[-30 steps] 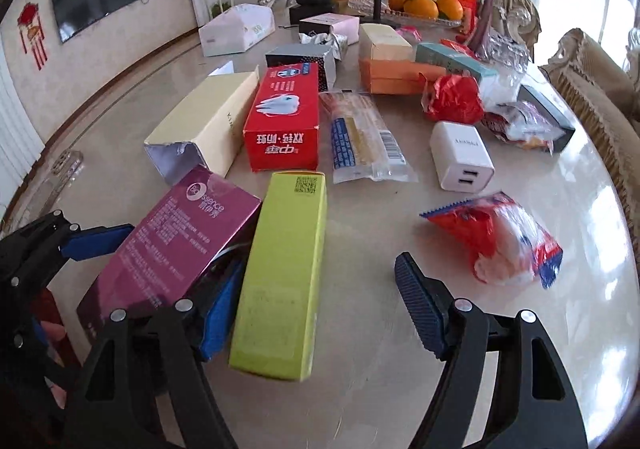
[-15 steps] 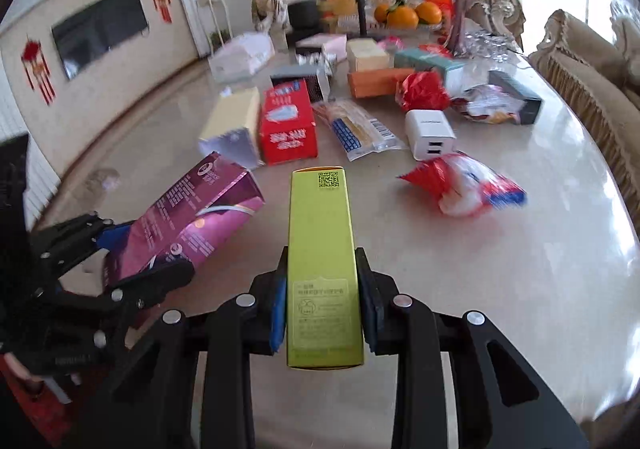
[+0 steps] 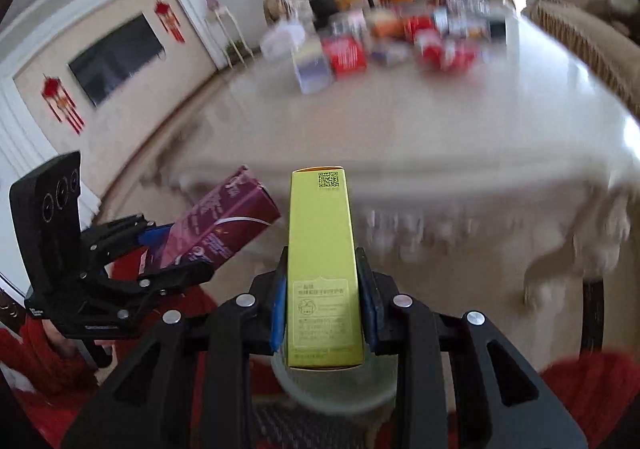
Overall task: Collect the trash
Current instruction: 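Drop the pink box into the wastebasket with left tool while right tool drops the yellow-green box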
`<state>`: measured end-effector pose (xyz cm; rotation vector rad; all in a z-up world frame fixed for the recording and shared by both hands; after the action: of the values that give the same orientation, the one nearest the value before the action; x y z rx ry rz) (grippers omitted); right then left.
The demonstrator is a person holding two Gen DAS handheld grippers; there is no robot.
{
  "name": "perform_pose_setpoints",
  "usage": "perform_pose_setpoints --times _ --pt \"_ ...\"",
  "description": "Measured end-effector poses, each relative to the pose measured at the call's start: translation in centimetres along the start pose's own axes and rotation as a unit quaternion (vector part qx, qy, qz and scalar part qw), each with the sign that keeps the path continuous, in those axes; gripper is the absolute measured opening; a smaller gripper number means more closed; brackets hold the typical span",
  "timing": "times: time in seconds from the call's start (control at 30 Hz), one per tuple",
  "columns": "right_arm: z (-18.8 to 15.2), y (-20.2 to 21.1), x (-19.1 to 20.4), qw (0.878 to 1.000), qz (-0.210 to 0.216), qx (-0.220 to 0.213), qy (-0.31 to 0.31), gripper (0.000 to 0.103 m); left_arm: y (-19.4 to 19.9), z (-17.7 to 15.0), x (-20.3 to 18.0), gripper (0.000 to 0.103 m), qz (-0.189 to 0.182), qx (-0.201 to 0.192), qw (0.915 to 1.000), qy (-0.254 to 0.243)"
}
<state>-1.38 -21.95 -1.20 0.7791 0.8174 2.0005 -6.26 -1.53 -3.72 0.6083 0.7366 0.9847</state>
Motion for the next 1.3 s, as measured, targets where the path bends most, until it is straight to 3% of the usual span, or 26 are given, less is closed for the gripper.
perform_pose_setpoints --times 0.13,0.33,0.37,0.4,0.43,0.47,0.53,0.57,0.6,0.87,0.93,1.1,1.3 --pt "-3.4 -4.9 0.1 0.997 -0.024 0.072 -0.005 0.028 -4.4 -2.7 1.4 0.057 -0.002 0.053 0.9982 0.030" --pt "-5.7 -10.5 0.9 0.989 -0.063 0.131 0.018 0.028 -8.9 -5.6 3.9 0.059 0.001 0.111 0.9906 0.081" --pt "-5.9 -11.0 1.1 0.988 -0.060 0.140 0.024 0.029 -9.2 -6.0 4.3 0.063 0.000 0.116 0.9891 0.091" --pt "-6.3 -11.7 1.3 0.986 -0.051 0.155 0.024 0.030 -9.4 -6.2 4.7 0.077 0.000 0.119 0.9881 0.098" --pt "-6.5 -12.1 1.5 0.985 -0.049 0.164 0.029 0.030 -9.3 -6.4 5.0 0.083 0.001 0.114 0.9878 0.105" --pt "-6.6 -12.4 1.7 0.984 -0.053 0.167 0.035 0.030 -9.1 -6.5 5.2 0.083 0.001 0.108 0.9881 0.110" --pt "-6.7 -12.4 1.7 0.982 -0.073 0.168 0.044 0.043 -8.8 -6.4 5.4 0.087 0.004 0.102 0.9881 0.115" --pt "-6.6 -12.3 1.6 0.982 -0.081 0.163 0.045 0.062 -8.7 -6.4 5.4 0.088 0.008 0.100 0.9885 0.113" --pt "-6.5 -12.0 1.6 0.984 -0.087 0.152 0.046 0.066 -8.5 -6.4 5.4 0.088 0.009 0.097 0.9889 0.112" --pt "-5.0 -8.1 0.6 0.989 -0.105 0.095 0.033 0.067 -4.3 -3.8 4.7 0.088 0.047 0.039 0.9927 0.104" --pt "-4.6 -7.0 0.7 0.990 -0.117 0.075 0.032 0.075 -2.7 -2.8 4.1 0.092 0.065 0.016 0.9932 0.095" --pt "-3.7 -3.1 1.1 0.990 -0.140 0.016 0.025 0.078 0.4 -0.9 2.8 0.092 0.080 -0.022 0.9918 0.097" --pt "0.7 0.3 -0.6 0.985 -0.161 -0.065 -0.002 0.078 2.2 2.7 2.5 0.092 0.102 -0.043 0.9880 0.108"
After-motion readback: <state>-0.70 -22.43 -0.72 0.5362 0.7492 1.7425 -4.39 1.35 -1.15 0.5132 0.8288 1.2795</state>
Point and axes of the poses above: each gripper's, at about its wrist camera, not at the fingertips, and y roughly against the way its jaws point, x to its left, z to its top, the point moved 1 cm from there along -y, roughly the way its jaws point, and after that the axes turned 8 degrees about -z, right-handed, at the moved point
